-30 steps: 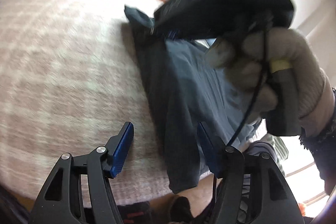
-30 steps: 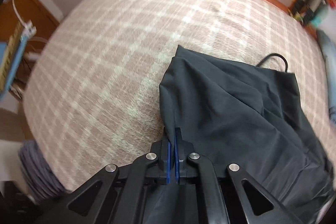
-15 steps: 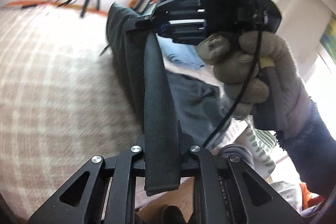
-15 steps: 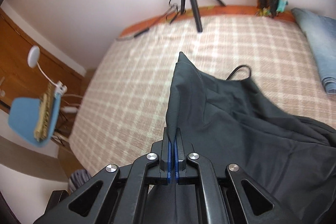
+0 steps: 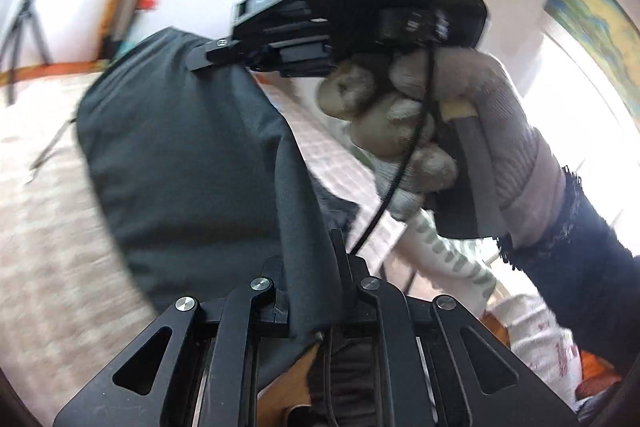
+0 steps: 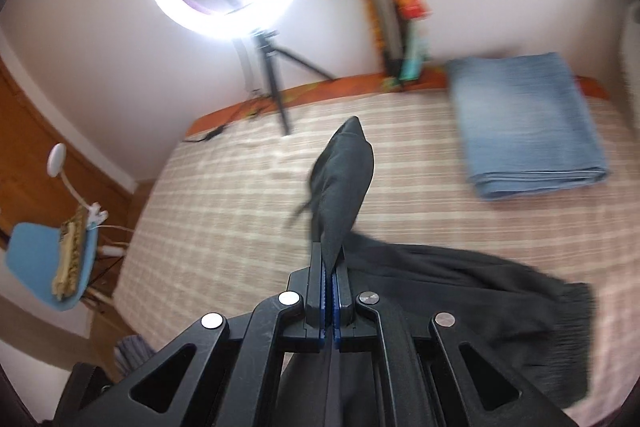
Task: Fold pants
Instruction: 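Lift and fold the held trouser edge over the bundle with the right tool, then open, then grasp the folded dark trousers with the left tool while the right tool grips the cuff end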
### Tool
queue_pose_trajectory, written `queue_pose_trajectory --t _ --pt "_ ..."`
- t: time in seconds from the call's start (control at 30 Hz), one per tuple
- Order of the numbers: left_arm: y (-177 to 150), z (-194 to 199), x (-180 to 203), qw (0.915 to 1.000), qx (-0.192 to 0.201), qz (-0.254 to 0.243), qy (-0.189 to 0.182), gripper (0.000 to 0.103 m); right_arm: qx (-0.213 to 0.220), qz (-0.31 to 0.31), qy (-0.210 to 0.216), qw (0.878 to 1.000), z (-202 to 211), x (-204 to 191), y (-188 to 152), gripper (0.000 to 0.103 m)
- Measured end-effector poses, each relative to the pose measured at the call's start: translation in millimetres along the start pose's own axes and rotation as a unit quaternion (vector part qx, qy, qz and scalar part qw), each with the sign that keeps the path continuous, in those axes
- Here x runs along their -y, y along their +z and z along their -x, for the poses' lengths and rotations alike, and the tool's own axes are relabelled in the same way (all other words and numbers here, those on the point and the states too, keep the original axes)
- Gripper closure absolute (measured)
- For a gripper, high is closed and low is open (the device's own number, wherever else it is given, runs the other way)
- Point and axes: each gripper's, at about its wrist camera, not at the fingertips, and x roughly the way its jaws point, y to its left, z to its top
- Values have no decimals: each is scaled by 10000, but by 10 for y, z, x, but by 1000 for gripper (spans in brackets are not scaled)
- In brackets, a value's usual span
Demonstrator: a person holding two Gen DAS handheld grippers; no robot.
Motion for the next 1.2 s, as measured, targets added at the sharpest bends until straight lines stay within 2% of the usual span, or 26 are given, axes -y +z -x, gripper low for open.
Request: queue_pose_trajectory --t 0.2,0.37,0.57,0.67,0.77,0.87,0.9,0.93,1.07,1.1,1.13,1.2 --pt "176 -581 32 9980 -461 -73 -419 92 -220 -109 -770 9967 1 741 -11 103" --pt "144 -692 135 9954 -759 -257 -518 89 -455 -275 -1140 9921 -207 1280 -79 103" --pt "63 -277 53 9957 -741 -551 -121 67 -677 -349 -1198 9899 -367 1680 -228 103" --pt "66 -78 -125 9958 -677 -543 276 64 -681 -384 -1212 9895 -345 1783 -281 103" --pt "53 0 -369 9953 -740 -264 570 64 -717 -490 -1245 9884 -327 1855 -286 102" --pt "0 -76 -466 9936 -852 -71 740 64 -716 -199 -1475 9863 -262 1782 -288 94" --pt "-74 -95 -542 9926 -908 -51 806 64 -720 -64 -1602 9844 -231 1741 -289 84" --pt "-140 -128 -567 9920 -949 -30 832 64 -721 83 -1719 9824 -186 1688 -302 69" --pt "-268 -330 -631 9900 -1134 148 825 64 -773 135 -1384 9873 -55 1613 -409 59" --pt "-294 -383 -627 9895 -1185 177 802 64 -781 168 -1385 9871 -36 1586 -446 51" --pt "-326 -433 -611 9893 -1235 202 746 64 -812 257 -1410 9863 -17 1551 -513 47" --pt "-380 -510 -563 9888 -1324 202 651 64 -915 368 -1417 9850 -19 1508 -602 46"
